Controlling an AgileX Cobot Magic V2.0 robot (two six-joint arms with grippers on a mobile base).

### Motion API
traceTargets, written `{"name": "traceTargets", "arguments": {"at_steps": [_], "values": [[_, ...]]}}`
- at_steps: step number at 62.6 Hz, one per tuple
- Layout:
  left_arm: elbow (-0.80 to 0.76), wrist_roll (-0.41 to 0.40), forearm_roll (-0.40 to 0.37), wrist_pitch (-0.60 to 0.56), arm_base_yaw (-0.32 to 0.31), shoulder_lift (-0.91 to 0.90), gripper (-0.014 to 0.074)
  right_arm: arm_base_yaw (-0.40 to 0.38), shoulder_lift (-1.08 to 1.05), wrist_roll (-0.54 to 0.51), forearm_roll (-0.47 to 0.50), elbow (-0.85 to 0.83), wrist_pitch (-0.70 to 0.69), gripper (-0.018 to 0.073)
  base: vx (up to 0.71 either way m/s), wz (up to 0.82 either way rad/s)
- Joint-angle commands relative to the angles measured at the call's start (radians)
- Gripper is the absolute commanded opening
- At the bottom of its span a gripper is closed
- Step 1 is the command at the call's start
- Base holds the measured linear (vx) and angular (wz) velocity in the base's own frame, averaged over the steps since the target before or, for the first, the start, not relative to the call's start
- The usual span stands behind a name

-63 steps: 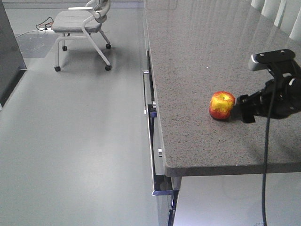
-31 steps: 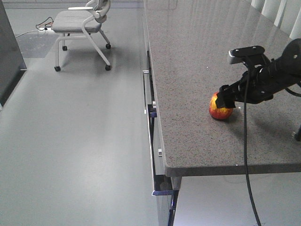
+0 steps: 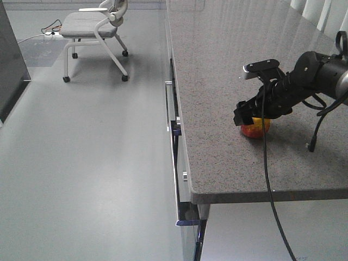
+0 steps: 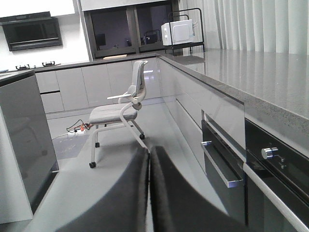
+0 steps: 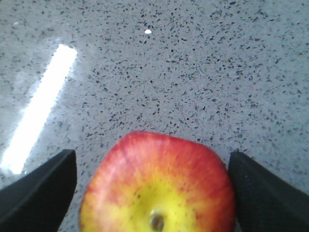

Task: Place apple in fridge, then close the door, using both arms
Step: 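Close the right gripper around the apple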

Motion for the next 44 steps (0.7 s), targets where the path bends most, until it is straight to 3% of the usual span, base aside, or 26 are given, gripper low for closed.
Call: {"name": "traceTargets", "arguments": {"at_steps": [1,10,25,44], "values": [[0.022,-0.004,-0.005,-0.075,-0.002,-0.015,-0.0006,-0.003,-0.038,-0.015,0.003,-0.037,-0.048,0.0587,0.0,0.0],[0.022,-0.004,-0.005,-0.075,-0.002,-0.015,-0.0006,-0.003,-0.026,-0.015,0.003,-0.036,-0.055,0.0529,0.0,0.0],[0.022,-0.004,-0.005,-0.075,-0.002,-0.015,-0.0006,-0.004,-0.043,-0.014,0.005,-0.037,-0.058,0.0357,0.0,0.0],[0.022,-0.004,-0.005,-0.075,-0.002,-0.015,-0.0006,-0.004,-0.187,0.068,0.008,-0.03,-0.037,0.0356,0.0,0.0]]}}
